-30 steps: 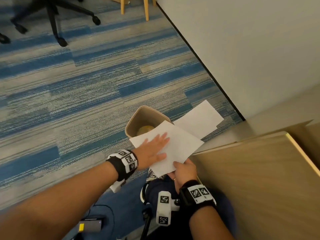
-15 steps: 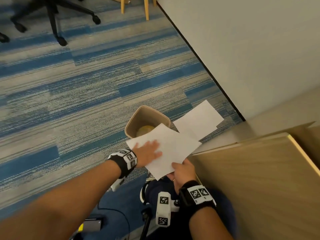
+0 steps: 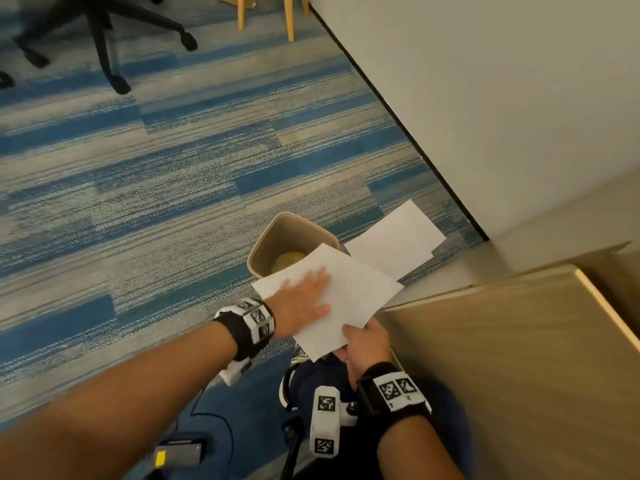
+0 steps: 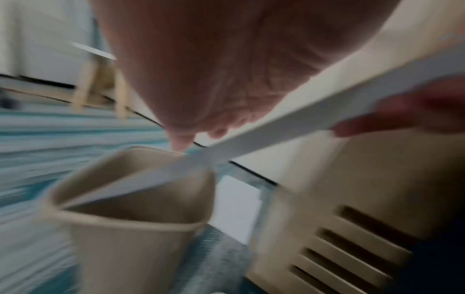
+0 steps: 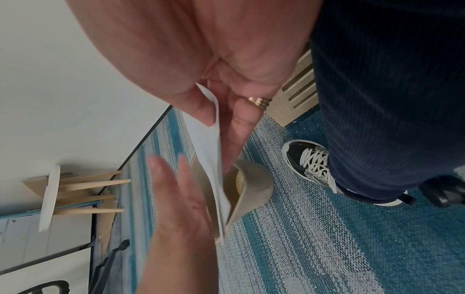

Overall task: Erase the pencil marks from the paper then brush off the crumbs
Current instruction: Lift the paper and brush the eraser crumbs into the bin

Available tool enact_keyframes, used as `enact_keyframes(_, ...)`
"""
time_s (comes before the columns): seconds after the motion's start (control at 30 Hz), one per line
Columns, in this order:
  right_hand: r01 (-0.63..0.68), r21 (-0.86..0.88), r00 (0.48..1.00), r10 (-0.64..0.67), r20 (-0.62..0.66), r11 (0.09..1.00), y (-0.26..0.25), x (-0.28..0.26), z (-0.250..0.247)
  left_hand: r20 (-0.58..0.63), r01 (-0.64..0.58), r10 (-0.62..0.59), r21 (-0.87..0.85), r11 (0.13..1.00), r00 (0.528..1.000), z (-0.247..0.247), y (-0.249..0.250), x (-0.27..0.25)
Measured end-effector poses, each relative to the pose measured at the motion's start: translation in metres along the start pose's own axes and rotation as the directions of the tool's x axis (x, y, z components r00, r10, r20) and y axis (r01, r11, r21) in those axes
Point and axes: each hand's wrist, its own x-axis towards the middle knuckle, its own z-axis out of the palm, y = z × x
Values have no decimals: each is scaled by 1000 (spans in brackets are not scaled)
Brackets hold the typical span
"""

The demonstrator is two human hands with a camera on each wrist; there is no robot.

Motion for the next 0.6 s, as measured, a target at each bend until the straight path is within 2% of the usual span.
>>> enact_keyframes(0.03, 9, -6, 1000, -9, 1, 1000, 1, 0, 0, 40, -110, 108, 36, 993, 993, 8, 12, -6)
enact_keyframes(0.07, 12, -5, 1000, -12, 3, 1000, 2, 0, 0, 91, -143, 135, 93, 985, 987, 13, 12, -9)
enact_keyframes(0.1, 8, 8, 1000, -8, 3, 1000, 2, 1, 0, 115, -58, 45, 112, 992, 992, 13, 2, -6)
enact_keyframes(0.13, 4, 17, 1000, -4, 5, 1000, 2, 1, 0, 95, 119, -130, 107, 987, 987, 7, -12, -2)
enact_keyframes(0.17, 3, 22, 1000, -3, 10, 1000, 3, 1, -1, 30, 270, -273, 86, 959, 962, 3, -27, 2)
enact_keyframes(0.2, 10, 28, 1000, -10, 25, 1000, -1, 1, 1, -31, 331, -330, 79, 940, 944, -9, -36, 4)
enact_keyframes(0.23, 12, 29, 999, -13, 30, 1000, 0, -1, 1, -65, 288, -285, 57, 956, 956, -10, -39, 6)
enact_keyframes(0.27, 18, 25, 999, -19, 26, 1000, -2, -1, 2, -50, 178, -176, 39, 983, 983, -12, -32, 7)
enact_keyframes(0.33, 14, 20, 1000, -14, 10, 1000, -1, 0, 1, 45, -70, 67, 66, 995, 997, -1, -11, 8)
enact_keyframes(0.37, 7, 28, 1000, -7, 21, 1000, -1, -1, 1, 91, -93, 85, 85, 992, 992, 5, -9, 8)
enact_keyframes(0.4, 3, 32, 1000, -4, 30, 999, -2, -2, 1, 132, -19, 4, 109, 994, 991, 5, -14, 8)
enact_keyframes(0.47, 7, 13, 999, -7, 43, 1000, -3, -3, 0, 62, 239, -246, 99, 966, 967, -2, -32, 11)
enact_keyframes(0.5, 12, -3, 999, -12, 45, 1000, -3, -2, 0, 3, 285, -286, 73, 956, 958, -5, -38, 13)
enact_keyframes(0.53, 17, -10, 999, -17, 42, 1000, -3, -2, 0, -29, 241, -240, 47, 969, 970, -8, -40, 14)
enact_keyframes(0.6, 26, -14, 999, -25, 39, 1000, -2, -2, 1, 17, 52, -52, 1, 999, 999, -1, -32, 14)
